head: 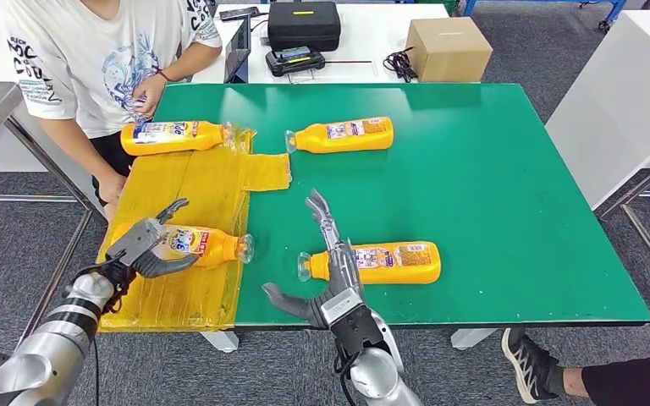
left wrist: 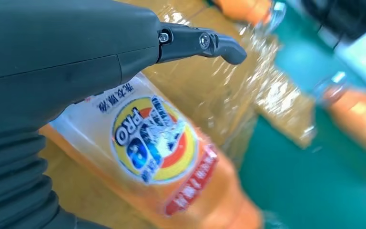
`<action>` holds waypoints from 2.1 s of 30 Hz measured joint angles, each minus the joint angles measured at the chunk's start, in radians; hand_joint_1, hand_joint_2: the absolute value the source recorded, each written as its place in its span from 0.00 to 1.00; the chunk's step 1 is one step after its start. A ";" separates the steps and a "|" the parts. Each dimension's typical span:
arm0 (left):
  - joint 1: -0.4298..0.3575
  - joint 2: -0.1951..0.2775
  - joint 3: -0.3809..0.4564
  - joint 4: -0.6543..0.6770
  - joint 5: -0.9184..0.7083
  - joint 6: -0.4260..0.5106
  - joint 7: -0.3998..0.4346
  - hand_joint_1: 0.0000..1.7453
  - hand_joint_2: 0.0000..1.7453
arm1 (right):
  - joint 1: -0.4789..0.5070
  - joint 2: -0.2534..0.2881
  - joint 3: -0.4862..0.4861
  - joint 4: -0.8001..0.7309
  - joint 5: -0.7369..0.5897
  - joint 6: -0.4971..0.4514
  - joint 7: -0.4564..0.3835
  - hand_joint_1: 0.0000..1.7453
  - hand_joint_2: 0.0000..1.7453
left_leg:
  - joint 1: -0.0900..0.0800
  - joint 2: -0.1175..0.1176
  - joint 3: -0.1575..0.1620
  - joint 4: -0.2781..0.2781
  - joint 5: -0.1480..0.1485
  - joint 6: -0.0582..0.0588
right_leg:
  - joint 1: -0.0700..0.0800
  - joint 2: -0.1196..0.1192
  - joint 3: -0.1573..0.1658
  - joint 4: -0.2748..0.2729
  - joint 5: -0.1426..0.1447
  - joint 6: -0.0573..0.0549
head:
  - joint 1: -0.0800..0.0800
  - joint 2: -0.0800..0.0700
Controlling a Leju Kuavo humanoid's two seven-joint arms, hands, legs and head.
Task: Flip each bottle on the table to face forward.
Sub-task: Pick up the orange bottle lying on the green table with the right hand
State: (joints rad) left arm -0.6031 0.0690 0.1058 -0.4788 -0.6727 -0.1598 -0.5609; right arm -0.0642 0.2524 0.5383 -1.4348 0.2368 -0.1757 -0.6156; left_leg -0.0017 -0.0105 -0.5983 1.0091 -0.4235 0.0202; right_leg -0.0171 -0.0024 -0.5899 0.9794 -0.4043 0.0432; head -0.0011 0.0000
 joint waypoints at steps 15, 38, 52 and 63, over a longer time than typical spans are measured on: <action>0.103 -0.139 0.108 -0.154 0.293 0.383 -0.117 0.00 0.00 | 0.000 0.012 0.007 0.027 0.039 -0.029 0.023 0.00 1.00 | 0.000 0.001 -0.009 0.001 0.000 0.000 | 0.000 0.000 -0.009 0.000 0.001 -0.001 | 0.000 0.000; 0.167 -0.163 0.036 -0.369 0.380 0.584 -0.119 0.00 1.00 | -0.003 0.011 0.023 0.061 0.044 -0.040 0.029 0.00 1.00 | 0.000 0.001 -0.014 0.001 0.000 0.000 | 0.000 0.000 -0.015 0.000 0.001 -0.001 | 0.000 0.000; 0.286 -0.196 0.092 -0.402 0.616 0.375 -0.115 0.00 1.00 | -0.061 -0.184 -0.054 0.041 0.390 -0.037 0.333 0.00 1.00 | -0.002 0.001 -0.015 0.001 0.000 0.001 | -0.001 0.000 -0.015 -0.001 0.001 0.000 | 0.000 0.000; 0.371 -0.215 0.113 -0.461 0.557 0.360 -0.113 0.00 1.00 | -0.121 -0.354 -0.095 0.074 0.456 0.077 0.453 0.00 1.00 | -0.002 0.001 -0.016 0.001 0.000 0.001 | 0.000 0.000 -0.016 0.000 0.001 0.000 | 0.000 0.000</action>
State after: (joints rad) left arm -0.2316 -0.1459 0.2187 -0.9398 -0.1159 0.1999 -0.6739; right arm -0.1849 -0.1012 0.4436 -1.3605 0.6928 -0.0991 -0.1628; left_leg -0.0039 -0.0094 -0.6143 1.0104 -0.4235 0.0213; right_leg -0.0174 -0.0020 -0.6056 0.9789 -0.4030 0.0431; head -0.0014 0.0000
